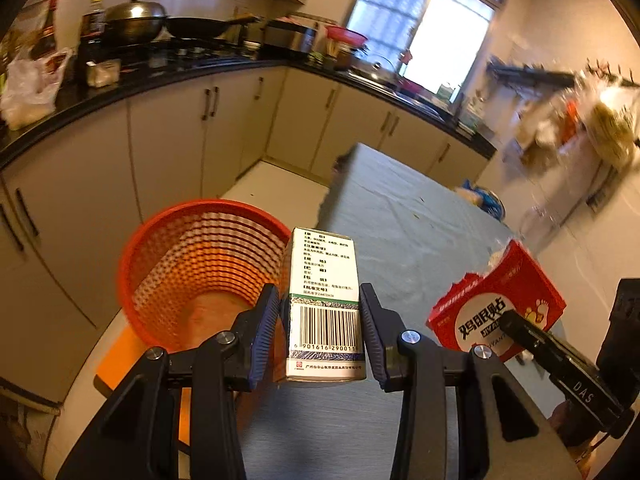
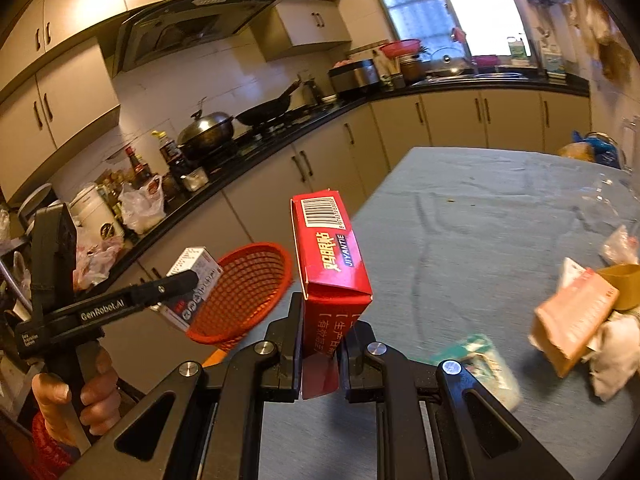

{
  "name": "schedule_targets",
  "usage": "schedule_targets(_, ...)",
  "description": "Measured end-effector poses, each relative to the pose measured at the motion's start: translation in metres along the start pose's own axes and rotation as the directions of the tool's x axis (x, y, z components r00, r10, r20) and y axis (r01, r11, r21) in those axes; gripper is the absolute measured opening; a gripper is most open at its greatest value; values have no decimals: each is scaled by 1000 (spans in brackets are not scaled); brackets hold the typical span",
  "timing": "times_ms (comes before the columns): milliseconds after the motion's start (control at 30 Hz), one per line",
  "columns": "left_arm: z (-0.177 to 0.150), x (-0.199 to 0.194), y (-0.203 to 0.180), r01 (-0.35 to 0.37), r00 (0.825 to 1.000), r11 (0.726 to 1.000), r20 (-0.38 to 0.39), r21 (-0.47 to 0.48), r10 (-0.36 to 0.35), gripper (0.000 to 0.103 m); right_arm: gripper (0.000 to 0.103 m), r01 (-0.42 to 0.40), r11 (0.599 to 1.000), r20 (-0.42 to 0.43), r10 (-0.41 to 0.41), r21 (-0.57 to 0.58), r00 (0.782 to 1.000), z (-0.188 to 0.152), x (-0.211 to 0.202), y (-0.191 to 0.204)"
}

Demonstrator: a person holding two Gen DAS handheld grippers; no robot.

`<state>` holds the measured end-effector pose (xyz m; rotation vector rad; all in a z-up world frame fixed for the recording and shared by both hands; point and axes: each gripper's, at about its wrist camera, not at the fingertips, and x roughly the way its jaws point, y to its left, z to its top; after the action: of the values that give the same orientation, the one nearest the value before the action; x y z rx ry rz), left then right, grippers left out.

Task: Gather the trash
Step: 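Carry both boxes over the orange basket and open both tools to drop them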

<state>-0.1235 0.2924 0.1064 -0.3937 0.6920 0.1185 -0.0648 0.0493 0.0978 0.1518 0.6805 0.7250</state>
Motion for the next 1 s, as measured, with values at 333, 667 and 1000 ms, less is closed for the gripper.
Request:
schedule_targets(333, 15, -26, 56, -44, 997, 994, 53, -101, 50, 39, 15, -85, 996, -43, 84, -19, 996, 15, 26, 38)
schedule_targets(667, 29, -18, 94, -56, 997, 989, 54, -136, 64, 39, 15, -132, 990, -96, 136, 47, 986, 29, 63, 50)
schedule_targets(1000, 21, 39, 104, -19, 999, 991, -28, -133, 15, 39, 15, -120, 990, -159, 130, 72, 979, 40, 120, 64)
